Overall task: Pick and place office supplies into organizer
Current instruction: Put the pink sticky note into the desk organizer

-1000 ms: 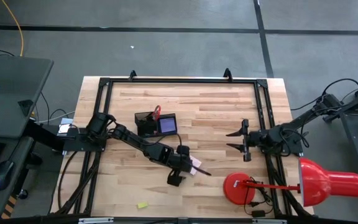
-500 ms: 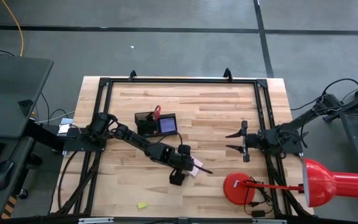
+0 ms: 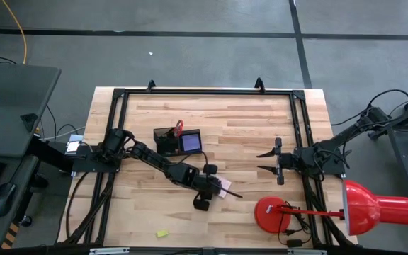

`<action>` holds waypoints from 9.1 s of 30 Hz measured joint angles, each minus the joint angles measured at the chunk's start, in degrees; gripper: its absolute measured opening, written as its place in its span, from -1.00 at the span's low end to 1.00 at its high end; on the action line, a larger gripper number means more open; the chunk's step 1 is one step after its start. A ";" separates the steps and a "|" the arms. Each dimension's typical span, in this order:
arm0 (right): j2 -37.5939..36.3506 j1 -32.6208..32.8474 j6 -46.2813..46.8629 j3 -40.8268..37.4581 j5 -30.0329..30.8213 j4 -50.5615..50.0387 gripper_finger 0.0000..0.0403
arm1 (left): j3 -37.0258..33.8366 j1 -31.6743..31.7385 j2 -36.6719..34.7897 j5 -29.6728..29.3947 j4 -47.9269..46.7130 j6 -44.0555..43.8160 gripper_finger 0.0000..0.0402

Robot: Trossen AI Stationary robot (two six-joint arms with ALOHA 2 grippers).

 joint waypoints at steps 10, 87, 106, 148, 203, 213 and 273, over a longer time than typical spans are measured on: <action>0.02 0.01 0.00 -0.02 0.00 -0.47 -0.16 | -0.02 0.15 0.83 1.35 2.10 -0.01 -0.96; 0.00 0.01 0.00 -0.02 0.00 -1.95 -0.16 | -0.13 4.87 -7.04 0.80 -9.79 -1.65 0.81; 0.01 0.00 0.00 -0.02 0.00 -1.97 -0.16 | -0.35 4.13 -7.04 0.40 -10.38 2.04 0.75; 0.02 0.01 0.00 -0.03 0.00 -1.99 -0.16 | -0.37 5.09 -5.46 3.26 -4.05 5.10 0.98; 0.00 0.01 0.01 -0.02 0.00 -1.99 -0.16 | -0.26 8.27 -4.06 3.60 -6.69 -0.71 0.95; 0.02 0.01 0.00 -0.03 0.00 -1.99 -0.16 | -0.17 8.81 -3.04 4.75 -6.25 -3.05 0.95; 0.01 0.00 0.00 -0.03 0.00 -1.99 -0.16 | -0.27 8.70 -4.28 5.14 -6.19 -6.28 -0.27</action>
